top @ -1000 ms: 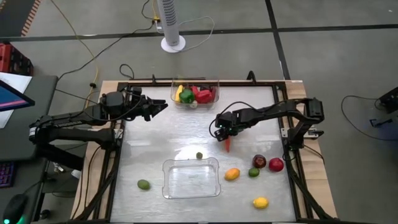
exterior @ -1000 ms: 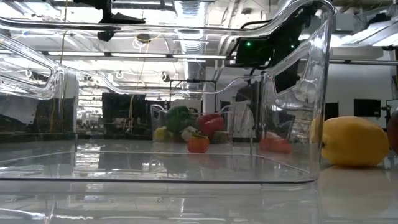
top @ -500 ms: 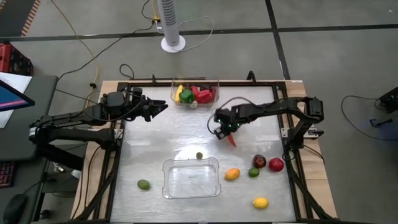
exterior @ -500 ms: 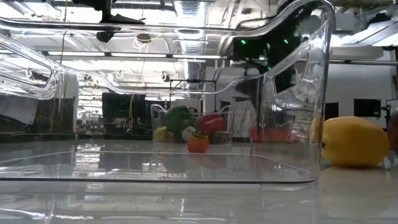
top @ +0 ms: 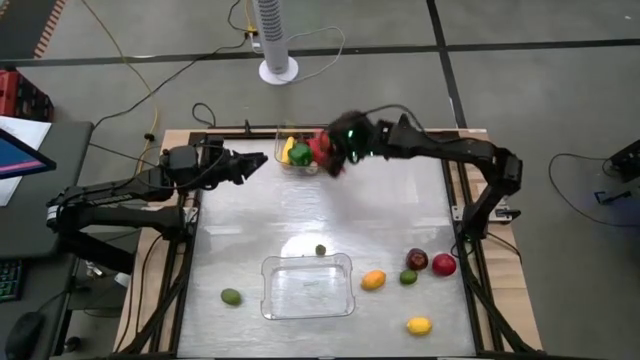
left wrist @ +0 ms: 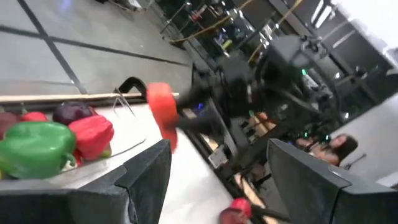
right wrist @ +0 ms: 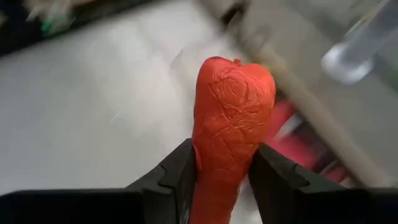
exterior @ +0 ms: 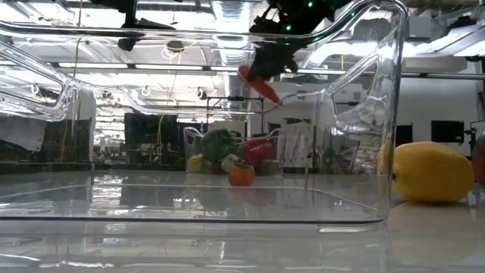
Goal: Sort produce into baskets
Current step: Put the carrot into the top transparent bin
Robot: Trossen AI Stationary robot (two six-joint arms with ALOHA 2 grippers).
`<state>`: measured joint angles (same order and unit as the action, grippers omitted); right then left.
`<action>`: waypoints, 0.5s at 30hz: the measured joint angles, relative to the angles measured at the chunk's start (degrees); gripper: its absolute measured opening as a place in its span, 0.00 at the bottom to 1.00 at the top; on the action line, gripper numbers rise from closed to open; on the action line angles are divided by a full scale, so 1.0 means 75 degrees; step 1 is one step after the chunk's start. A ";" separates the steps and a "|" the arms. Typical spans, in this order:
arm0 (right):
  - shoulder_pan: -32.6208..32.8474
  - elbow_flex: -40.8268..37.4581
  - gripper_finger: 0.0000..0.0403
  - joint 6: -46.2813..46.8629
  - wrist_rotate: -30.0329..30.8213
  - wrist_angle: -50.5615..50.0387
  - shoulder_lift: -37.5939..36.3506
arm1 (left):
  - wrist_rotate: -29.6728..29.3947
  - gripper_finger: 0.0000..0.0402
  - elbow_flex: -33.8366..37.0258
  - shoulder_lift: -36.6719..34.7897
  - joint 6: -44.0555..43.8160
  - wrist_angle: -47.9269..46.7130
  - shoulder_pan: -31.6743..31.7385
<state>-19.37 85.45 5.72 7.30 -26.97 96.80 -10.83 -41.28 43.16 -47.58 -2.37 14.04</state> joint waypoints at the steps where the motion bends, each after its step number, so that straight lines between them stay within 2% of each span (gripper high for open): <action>1: -0.0163 0.0000 0.39 -0.0200 0.0018 0.0329 0.0002 | -0.0033 0.63 0.0000 0.0000 -0.0145 0.0000 0.0000; 6: -0.0958 -0.0032 0.40 -0.0623 0.0038 0.1564 0.0118 | -0.0059 0.63 0.0000 0.0000 -0.0565 0.0011 0.0000; 9: -0.1399 -0.0061 0.42 -0.0575 -0.0023 0.1610 0.0273 | -0.0061 0.63 0.0000 0.0000 -0.0784 0.0086 -0.0003; 15: -0.1933 -0.0044 0.51 -0.0501 -0.1131 0.1321 0.0834 | -0.0071 0.63 0.0000 0.0000 -0.0825 0.0153 -0.0013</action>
<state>-33.88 85.12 1.96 -1.19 -17.06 103.05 -11.36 -41.28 43.16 -53.77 -1.22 13.94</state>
